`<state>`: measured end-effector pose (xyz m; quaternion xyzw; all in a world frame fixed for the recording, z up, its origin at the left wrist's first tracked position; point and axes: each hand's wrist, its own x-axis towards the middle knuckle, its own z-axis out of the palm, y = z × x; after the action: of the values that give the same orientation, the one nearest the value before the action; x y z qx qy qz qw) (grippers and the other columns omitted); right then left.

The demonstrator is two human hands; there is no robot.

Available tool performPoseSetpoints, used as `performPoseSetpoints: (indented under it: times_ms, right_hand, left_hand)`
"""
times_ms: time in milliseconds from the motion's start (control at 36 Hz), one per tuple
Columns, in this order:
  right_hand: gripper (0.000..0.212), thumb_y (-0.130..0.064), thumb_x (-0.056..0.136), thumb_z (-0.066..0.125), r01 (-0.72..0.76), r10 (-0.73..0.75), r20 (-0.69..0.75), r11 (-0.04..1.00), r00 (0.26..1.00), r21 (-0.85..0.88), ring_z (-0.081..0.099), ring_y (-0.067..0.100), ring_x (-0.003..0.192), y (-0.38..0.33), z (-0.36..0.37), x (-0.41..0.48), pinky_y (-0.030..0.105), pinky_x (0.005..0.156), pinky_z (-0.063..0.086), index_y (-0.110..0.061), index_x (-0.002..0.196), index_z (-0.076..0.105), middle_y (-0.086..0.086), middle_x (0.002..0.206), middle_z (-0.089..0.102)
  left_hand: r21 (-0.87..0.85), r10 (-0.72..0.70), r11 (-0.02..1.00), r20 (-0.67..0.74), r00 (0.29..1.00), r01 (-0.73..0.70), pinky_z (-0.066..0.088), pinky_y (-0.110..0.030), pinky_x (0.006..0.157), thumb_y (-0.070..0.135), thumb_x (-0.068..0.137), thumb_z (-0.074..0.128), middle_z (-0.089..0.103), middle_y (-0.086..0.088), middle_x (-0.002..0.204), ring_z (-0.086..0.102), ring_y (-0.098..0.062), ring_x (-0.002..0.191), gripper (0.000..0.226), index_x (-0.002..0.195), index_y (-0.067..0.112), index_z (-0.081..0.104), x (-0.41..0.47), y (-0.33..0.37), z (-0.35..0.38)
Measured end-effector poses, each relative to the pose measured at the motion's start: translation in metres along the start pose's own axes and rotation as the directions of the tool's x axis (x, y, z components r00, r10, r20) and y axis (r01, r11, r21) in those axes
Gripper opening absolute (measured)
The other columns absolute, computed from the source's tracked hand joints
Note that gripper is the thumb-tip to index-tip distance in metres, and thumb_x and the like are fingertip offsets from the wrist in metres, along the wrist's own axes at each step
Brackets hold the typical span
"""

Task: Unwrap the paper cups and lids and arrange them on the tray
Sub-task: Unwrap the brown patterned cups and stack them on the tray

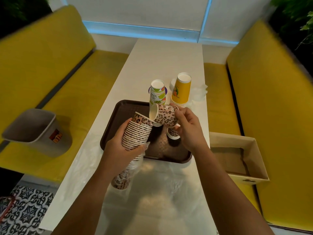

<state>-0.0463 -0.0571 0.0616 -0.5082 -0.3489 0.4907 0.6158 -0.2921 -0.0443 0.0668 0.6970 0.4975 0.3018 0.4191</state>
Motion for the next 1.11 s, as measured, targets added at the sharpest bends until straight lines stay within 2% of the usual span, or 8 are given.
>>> performPoseSetpoints:
  times_ms: [111, 194, 278, 472, 583, 889, 1000, 1111]
  right_hand:
    - [0.048, -0.028, 0.087, 0.077, 0.029, -0.021, 0.141, 0.998, 0.99, -0.055, 0.061, 0.029, 0.132, -0.001, -0.009, -0.005, 0.067, 0.104, 0.052, -0.03, 0.125, 0.048, -0.001, 0.145, 0.061]
    - [0.098, -0.003, 0.088, 0.079, 0.051, 0.032, 0.307, 0.965, 0.951, -0.258, 0.061, 0.015, 0.132, -0.005, -0.011, -0.008, 0.045, 0.105, 0.056, -0.047, 0.155, 0.022, -0.008, 0.143, 0.056]
    - [0.114, 0.006, 0.088, 0.076, 0.114, 0.044, 0.398, 0.925, 0.916, -0.363, 0.062, 0.014, 0.129, -0.011, -0.01, -0.004, 0.031, 0.099, 0.057, -0.058, 0.156, 0.011, -0.003, 0.148, 0.049]
    - [0.067, -0.021, 0.09, 0.078, 0.264, -0.24, 0.113, 0.826, 0.964, -0.499, 0.056, 0.017, 0.133, -0.004, -0.019, 0.011, 0.039, 0.104, 0.056, -0.037, 0.147, 0.045, -0.003, 0.143, 0.051]
    - [0.06, -0.023, 0.088, 0.084, 0.211, -0.407, -0.104, 0.657, 0.907, -0.724, 0.049, 0.008, 0.122, 0.016, -0.022, 0.023, 0.021, 0.102, 0.053, -0.026, 0.139, 0.052, 0.0, 0.133, 0.047]
    - [0.05, -0.026, 0.094, 0.077, -0.059, -0.113, -0.108, 0.369, 0.988, -0.927, 0.044, 0.035, 0.142, 0.072, -0.033, 0.032, 0.046, 0.114, 0.046, -0.024, 0.139, 0.056, 0.007, 0.158, 0.038]
    - [0.029, -0.031, 0.097, 0.072, 0.119, -0.344, -0.088, 0.536, 0.935, -0.836, 0.038, 0.022, 0.144, 0.043, -0.013, 0.021, 0.032, 0.116, 0.039, -0.028, 0.125, 0.065, 0.001, 0.158, 0.037]
    - [0.015, -0.037, 0.103, 0.062, 0.32, -0.276, 0.166, 0.754, 0.947, -0.574, 0.038, 0.001, 0.141, 0.003, 0.015, 0.002, 0.018, 0.112, 0.038, -0.04, 0.117, 0.067, -0.008, 0.15, 0.042]
  left_hand:
    - [-0.063, -0.015, 0.998, -0.027, 1.0, 0.014, 0.047, 0.0, 0.074, 0.042, 0.075, 0.086, 0.054, 0.034, 0.121, 0.053, 0.025, 0.105, 0.091, 0.152, 0.04, 0.038, 0.001, 0.003, 0.002]
    - [-0.077, -0.022, 0.997, -0.036, 0.999, 0.019, 0.048, 0.0, 0.075, 0.047, 0.074, 0.085, 0.052, 0.037, 0.122, 0.052, 0.026, 0.106, 0.091, 0.151, 0.044, 0.037, 0.005, 0.004, 0.003]
    - [-0.047, -0.013, 0.999, -0.012, 1.0, 0.013, 0.049, -0.001, 0.077, 0.038, 0.079, 0.087, 0.053, 0.038, 0.121, 0.053, 0.023, 0.108, 0.091, 0.155, 0.042, 0.036, 0.01, 0.001, 0.005]
    - [-0.032, -0.003, 0.999, 0.002, 1.0, 0.003, 0.048, 0.0, 0.075, 0.036, 0.081, 0.086, 0.054, 0.038, 0.119, 0.052, 0.024, 0.108, 0.09, 0.155, 0.043, 0.035, 0.015, 0.001, 0.007]
    - [-0.04, -0.012, 0.999, 0.006, 1.0, 0.013, 0.047, 0.0, 0.076, 0.034, 0.081, 0.086, 0.052, 0.054, 0.111, 0.053, 0.023, 0.108, 0.088, 0.152, 0.046, 0.036, 0.016, -0.001, 0.006]
    - [-0.023, 0.006, 1.0, 0.029, 1.0, -0.005, 0.049, -0.001, 0.076, 0.036, 0.08, 0.087, 0.052, 0.05, 0.112, 0.053, 0.023, 0.108, 0.091, 0.155, 0.044, 0.035, 0.018, -0.004, 0.008]
    - [-0.012, 0.021, 1.0, 0.034, 0.999, -0.021, 0.05, -0.002, 0.077, 0.036, 0.08, 0.087, 0.052, 0.04, 0.119, 0.053, 0.021, 0.11, 0.092, 0.155, 0.044, 0.034, 0.016, -0.003, 0.01]
    - [-0.027, 0.034, 0.999, 0.056, 0.998, -0.033, 0.052, -0.006, 0.082, 0.035, 0.079, 0.088, 0.057, 0.036, 0.121, 0.058, 0.014, 0.112, 0.093, 0.156, 0.041, 0.036, 0.015, -0.001, 0.014]
